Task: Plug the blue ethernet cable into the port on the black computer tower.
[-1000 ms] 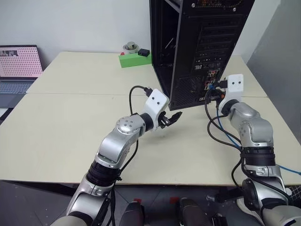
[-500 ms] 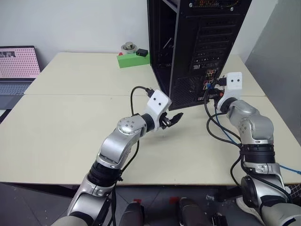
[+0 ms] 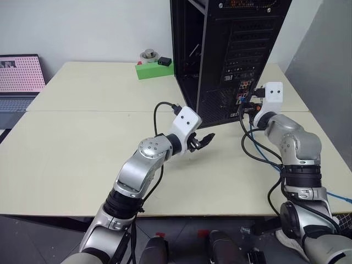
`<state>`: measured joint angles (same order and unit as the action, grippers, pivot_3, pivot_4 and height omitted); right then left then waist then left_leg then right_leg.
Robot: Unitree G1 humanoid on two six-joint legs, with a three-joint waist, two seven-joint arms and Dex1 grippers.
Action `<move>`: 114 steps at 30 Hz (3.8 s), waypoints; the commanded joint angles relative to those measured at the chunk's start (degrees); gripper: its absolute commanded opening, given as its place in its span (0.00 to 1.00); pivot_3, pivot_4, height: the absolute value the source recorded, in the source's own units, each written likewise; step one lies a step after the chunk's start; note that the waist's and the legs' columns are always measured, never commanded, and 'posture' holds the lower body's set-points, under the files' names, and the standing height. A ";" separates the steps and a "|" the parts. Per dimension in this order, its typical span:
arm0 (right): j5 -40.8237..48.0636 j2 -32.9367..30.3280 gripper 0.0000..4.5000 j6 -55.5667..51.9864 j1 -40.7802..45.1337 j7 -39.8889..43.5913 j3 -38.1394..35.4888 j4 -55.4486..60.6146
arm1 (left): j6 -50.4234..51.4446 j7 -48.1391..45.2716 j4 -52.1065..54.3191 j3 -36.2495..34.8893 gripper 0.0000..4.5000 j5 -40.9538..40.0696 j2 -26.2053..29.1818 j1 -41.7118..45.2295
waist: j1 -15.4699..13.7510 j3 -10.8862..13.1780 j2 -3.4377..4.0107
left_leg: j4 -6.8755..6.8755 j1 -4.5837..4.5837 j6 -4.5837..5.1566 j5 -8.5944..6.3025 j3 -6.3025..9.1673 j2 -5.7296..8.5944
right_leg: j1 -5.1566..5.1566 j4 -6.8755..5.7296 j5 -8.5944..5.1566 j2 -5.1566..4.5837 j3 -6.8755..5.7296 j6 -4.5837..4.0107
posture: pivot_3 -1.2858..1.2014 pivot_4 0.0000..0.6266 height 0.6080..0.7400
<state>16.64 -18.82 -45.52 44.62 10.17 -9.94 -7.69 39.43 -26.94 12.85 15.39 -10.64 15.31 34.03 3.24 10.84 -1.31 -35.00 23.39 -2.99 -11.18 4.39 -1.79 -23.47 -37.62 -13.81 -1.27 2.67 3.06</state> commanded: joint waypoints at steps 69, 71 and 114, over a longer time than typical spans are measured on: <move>0.48 -1.81 0.00 -1.43 1.87 1.26 -0.54 3.75 | -2.59 -2.30 0.57 0.81 0.75 3.49 -0.69 -0.96 | 0.00 0.02 0.04 | 0.04 0.06 0.00 0.00 -0.01 0.01 | -0.07 0.05 -0.02 0.01 0.01 -0.01 | 0.52 0.24 1.00; 0.47 -1.82 0.00 -1.28 1.96 1.27 -0.57 3.46 | -2.72 -2.36 0.40 0.88 0.75 3.50 -0.75 -0.92 | -0.01 0.02 0.04 | 0.04 0.07 0.00 0.00 -0.01 0.01 | -0.07 0.05 -0.02 0.01 0.02 -0.01 | 0.52 0.24 1.00; -2.15 1.01 0.00 1.95 8.28 1.90 1.51 -4.48 | -2.65 -2.33 0.23 0.73 0.75 3.56 -0.86 -0.97 | 1.25 0.04 0.07 | 0.05 0.05 0.00 0.00 -0.01 0.00 | -0.13 -0.01 -0.01 0.02 0.05 -0.01 | 0.52 0.24 1.00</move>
<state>14.62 -17.48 -46.06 50.26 11.26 -8.76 -13.61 37.99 -29.38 12.28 16.06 -7.50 14.78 32.87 4.49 10.88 -1.24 -34.95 23.44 -2.99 -11.18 4.38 -1.78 -23.59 -37.64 -13.82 -1.25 2.71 3.05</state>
